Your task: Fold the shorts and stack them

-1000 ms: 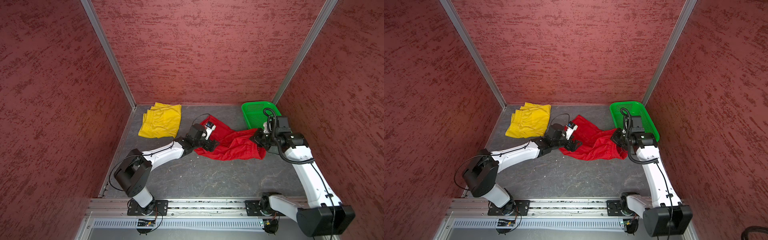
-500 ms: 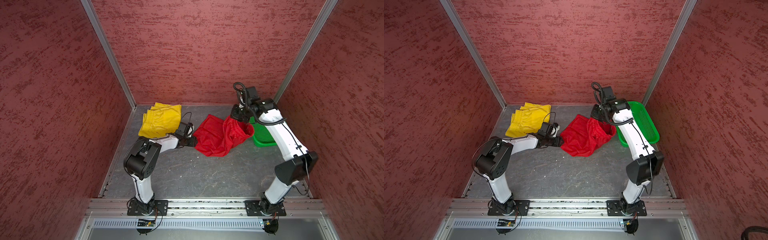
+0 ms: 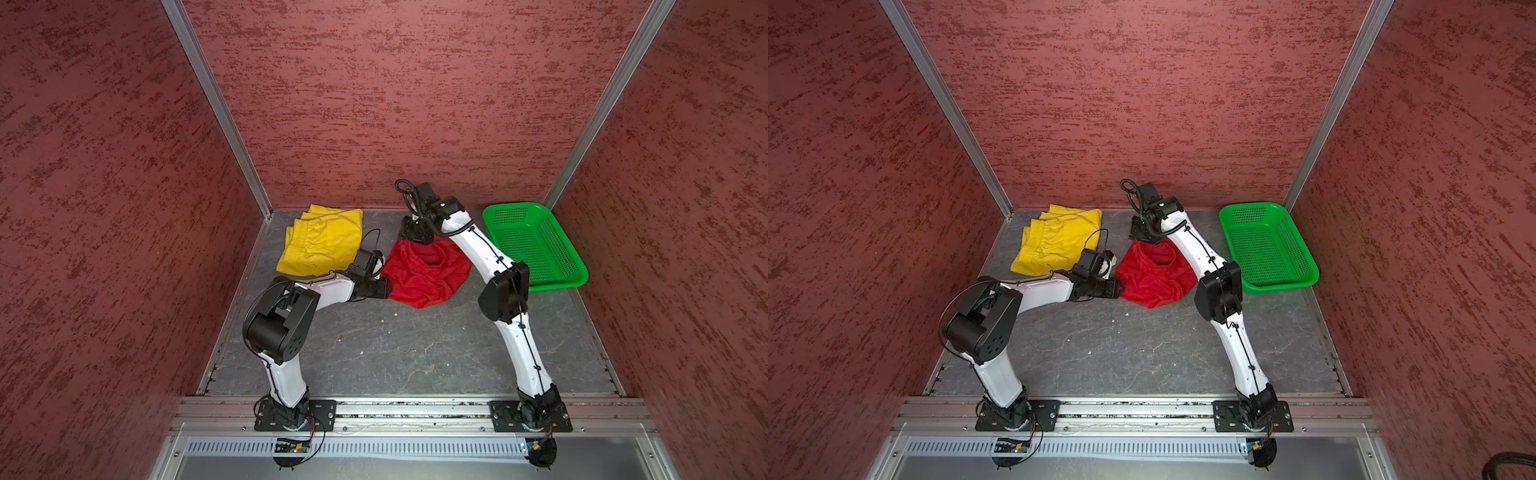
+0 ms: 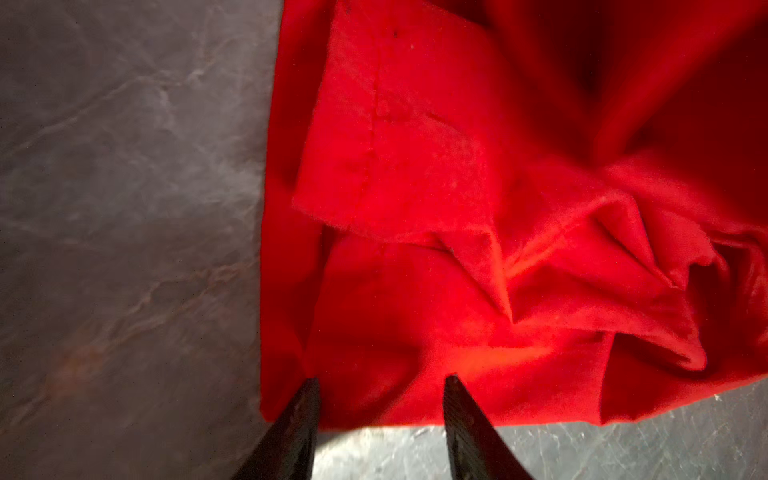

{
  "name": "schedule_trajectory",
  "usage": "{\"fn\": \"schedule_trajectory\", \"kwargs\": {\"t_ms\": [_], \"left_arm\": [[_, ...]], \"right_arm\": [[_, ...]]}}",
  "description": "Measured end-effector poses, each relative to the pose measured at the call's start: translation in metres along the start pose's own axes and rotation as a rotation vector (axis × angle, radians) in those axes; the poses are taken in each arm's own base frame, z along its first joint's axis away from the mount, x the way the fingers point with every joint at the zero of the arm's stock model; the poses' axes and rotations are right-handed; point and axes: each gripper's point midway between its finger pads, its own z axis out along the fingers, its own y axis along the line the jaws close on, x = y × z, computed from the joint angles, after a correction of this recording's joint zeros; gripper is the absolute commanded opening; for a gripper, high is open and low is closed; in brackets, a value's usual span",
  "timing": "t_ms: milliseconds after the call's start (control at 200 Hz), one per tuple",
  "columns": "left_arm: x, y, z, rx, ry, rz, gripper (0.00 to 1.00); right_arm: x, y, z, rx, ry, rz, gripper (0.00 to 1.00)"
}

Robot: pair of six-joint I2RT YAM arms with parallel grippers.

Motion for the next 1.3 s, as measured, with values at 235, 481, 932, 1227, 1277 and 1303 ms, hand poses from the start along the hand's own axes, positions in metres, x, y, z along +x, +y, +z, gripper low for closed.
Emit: {"fn": "schedule_trajectory", "kwargs": {"t_ms": [235, 481, 932, 1227, 1277, 1303], "left_arm": [[-0.031, -0.019, -0.076, 0.015, -0.166, -0.010, 0.59], [-0.051, -0.066, -0.102, 0.142, -0.241, 0.093, 0.66], [-0.058, -0.120, 0.006, 0.171, -0.035, 0.306, 0.60], [-0.072, -0.107, 0.037, 0.118, 0.002, 0.283, 0.21], [-0.078, -0.104, 0.035, 0.119, -0.004, 0.276, 0.25], [-0.081, -0.103, 0.034, 0.118, -0.010, 0.269, 0.30]], "right_arm": [[-0.004, 0.033, -0.019, -0.090, -0.065, -0.093, 0.86], [-0.004, 0.025, -0.139, -0.183, -0.272, -0.099, 0.80], [0.096, -0.145, -0.062, -0.062, -0.169, 0.230, 0.68], [0.100, -0.138, -0.044, -0.187, -0.216, 0.237, 0.61], [0.103, -0.137, -0.038, -0.200, -0.210, 0.240, 0.60], [0.104, -0.137, -0.035, -0.204, -0.207, 0.241, 0.59]]}}
